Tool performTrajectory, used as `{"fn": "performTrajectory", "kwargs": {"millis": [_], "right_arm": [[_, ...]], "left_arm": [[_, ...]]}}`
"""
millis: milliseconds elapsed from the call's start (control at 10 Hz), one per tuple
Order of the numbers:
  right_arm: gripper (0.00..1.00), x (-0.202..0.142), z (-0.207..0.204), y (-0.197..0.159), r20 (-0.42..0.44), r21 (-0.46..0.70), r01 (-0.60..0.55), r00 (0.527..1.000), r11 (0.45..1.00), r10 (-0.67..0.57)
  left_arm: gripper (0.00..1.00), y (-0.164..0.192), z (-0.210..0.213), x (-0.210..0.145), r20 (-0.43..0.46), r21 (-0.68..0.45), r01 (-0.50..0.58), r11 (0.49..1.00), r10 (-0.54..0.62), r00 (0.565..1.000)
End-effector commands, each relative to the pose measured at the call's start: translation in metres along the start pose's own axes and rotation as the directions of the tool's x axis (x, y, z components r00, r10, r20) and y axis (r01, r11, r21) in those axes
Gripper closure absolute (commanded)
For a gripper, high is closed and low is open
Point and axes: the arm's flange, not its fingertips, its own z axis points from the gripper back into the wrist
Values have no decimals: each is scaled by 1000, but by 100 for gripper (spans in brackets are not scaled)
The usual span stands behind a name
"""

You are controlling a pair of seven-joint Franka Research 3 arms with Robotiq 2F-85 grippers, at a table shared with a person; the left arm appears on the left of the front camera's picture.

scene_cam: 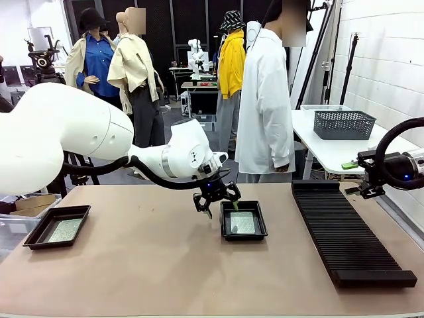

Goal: Inspect and transfer BCBs to ESD trays.
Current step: Pick up the ESD tray and place it on the left side of the table.

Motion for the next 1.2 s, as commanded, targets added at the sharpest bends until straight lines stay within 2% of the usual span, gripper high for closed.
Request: {"fn": "performTrajectory", "kwargs": {"millis": [0,100,600,900,1100], "right_arm": [[0,-1,-1,0,-8,-7,6,1000,1000,-6],[0,-1,-1,0,-8,-7,6,1000,1000,-6],[0,-1,-1,0,-8,-7,6,1000,1000,-6],[0,-1,-1,0,-8,-7,6,1000,1000,-6],[0,-1,-1,0,-8,-7,6,1000,1000,-6]], "left_arm": [[0,3,6,-10,3,-41,34,999,-34,999],[0,0,0,0,0,0,0,1000,0,1000],[0,0,0,0,0,0,0,1000,0,1000],[0,3,5,-4,28,10,53,999,-53,998],[2,3,3,-3,5,27,68,997,-69,998]]}}
